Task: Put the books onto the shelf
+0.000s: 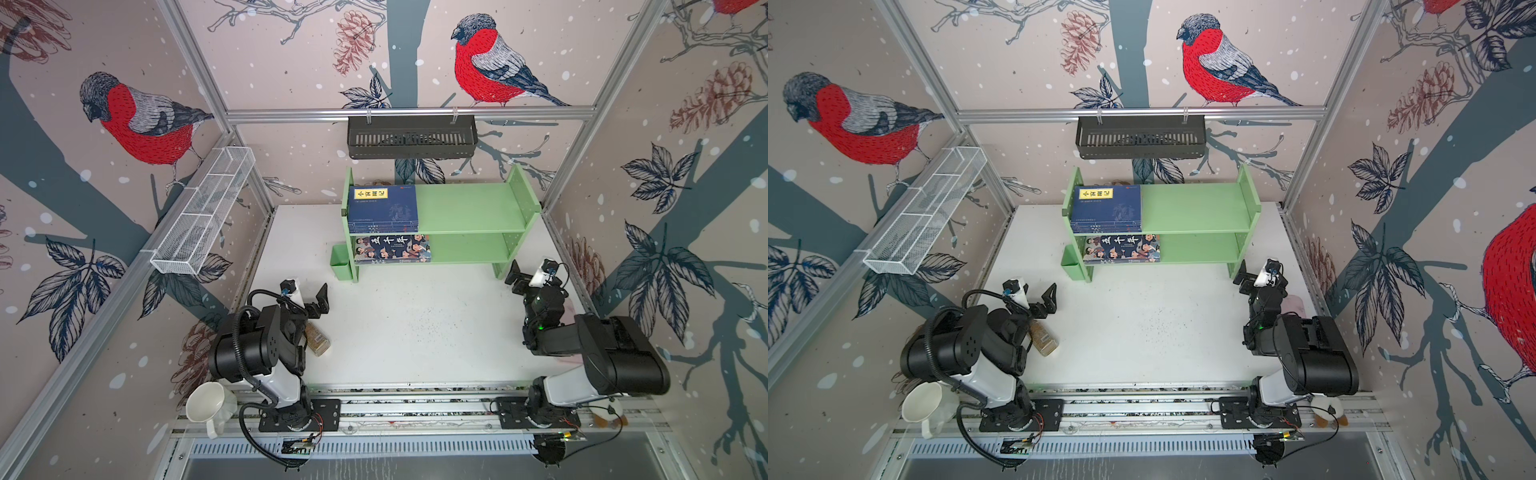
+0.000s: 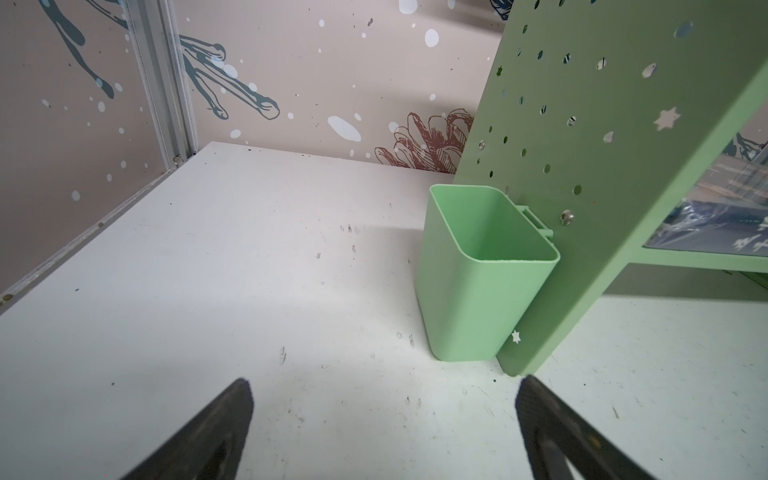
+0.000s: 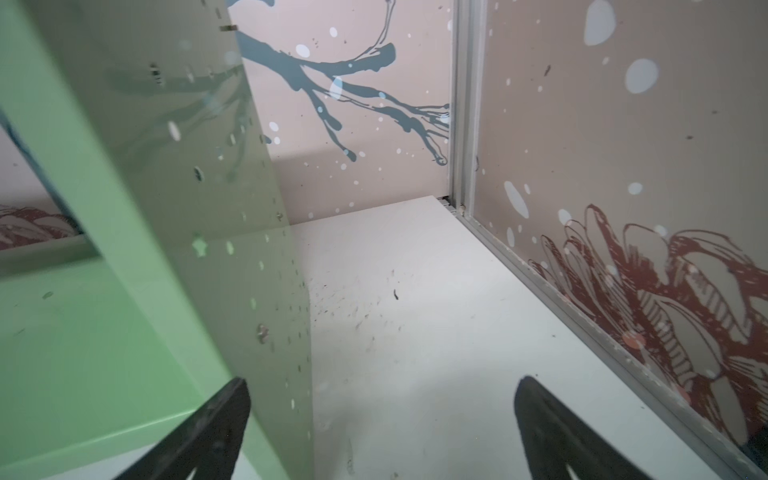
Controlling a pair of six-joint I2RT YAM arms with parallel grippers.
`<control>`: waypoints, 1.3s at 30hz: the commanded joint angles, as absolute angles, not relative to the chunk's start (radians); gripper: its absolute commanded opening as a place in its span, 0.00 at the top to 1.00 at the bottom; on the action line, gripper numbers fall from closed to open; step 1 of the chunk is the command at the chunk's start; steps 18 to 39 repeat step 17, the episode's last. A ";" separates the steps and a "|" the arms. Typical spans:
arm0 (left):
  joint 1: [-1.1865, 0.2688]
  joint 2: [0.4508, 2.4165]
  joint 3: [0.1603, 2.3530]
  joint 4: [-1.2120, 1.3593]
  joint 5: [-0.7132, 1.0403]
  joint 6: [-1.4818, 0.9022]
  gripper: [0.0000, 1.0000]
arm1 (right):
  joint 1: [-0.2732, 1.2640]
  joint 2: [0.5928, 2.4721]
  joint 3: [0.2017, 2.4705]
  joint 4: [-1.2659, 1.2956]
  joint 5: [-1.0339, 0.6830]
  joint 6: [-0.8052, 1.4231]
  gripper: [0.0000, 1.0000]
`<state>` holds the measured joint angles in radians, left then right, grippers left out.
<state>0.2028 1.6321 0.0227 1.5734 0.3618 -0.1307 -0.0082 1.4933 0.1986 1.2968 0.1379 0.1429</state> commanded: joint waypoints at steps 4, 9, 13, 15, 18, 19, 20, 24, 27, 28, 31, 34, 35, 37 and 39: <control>0.202 1.633 0.026 1.802 0.354 -0.122 0.01 | 0.026 1.500 0.229 1.206 0.210 0.094 0.00; 0.202 1.632 0.026 1.802 0.354 -0.122 0.01 | 0.028 1.501 0.229 1.209 0.212 0.094 0.00; 0.202 1.633 0.026 1.802 0.354 -0.121 0.01 | 0.025 1.504 0.232 1.206 0.210 0.094 0.00; 0.202 1.632 0.026 1.802 0.354 -0.122 0.01 | 0.026 1.503 0.232 1.206 0.209 0.094 0.00; 0.202 1.633 0.027 1.802 0.354 -0.121 0.01 | 0.026 1.500 0.230 1.209 0.210 0.093 0.00; 0.202 1.633 0.027 1.802 0.354 -0.121 0.01 | 0.026 1.500 0.230 1.209 0.210 0.093 0.00; 0.202 1.633 0.027 1.802 0.354 -0.121 0.01 | 0.026 1.500 0.230 1.209 0.210 0.093 0.00; 0.202 1.633 0.027 1.802 0.354 -0.121 0.01 | 0.026 1.500 0.230 1.209 0.210 0.093 0.00; 0.202 1.633 0.027 1.802 0.354 -0.121 0.01 | 0.026 1.500 0.230 1.209 0.210 0.093 0.00; 0.202 1.633 0.027 1.802 0.354 -0.121 0.01 | 0.026 1.500 0.230 1.209 0.210 0.093 0.00; 0.202 1.633 0.027 1.802 0.354 -0.121 0.01 | 0.026 1.500 0.230 1.209 0.210 0.093 0.00; 0.202 1.633 0.027 1.802 0.354 -0.121 0.01 | 0.026 1.500 0.230 1.209 0.210 0.093 0.00; 0.202 1.633 0.027 1.802 0.354 -0.121 0.01 | 0.026 1.500 0.230 1.209 0.210 0.093 0.00; 0.202 1.633 0.027 1.802 0.354 -0.121 0.01 | 0.026 1.500 0.230 1.209 0.210 0.093 0.00; 0.202 1.633 0.027 1.802 0.354 -0.121 0.01 | 0.026 1.500 0.230 1.209 0.210 0.093 0.00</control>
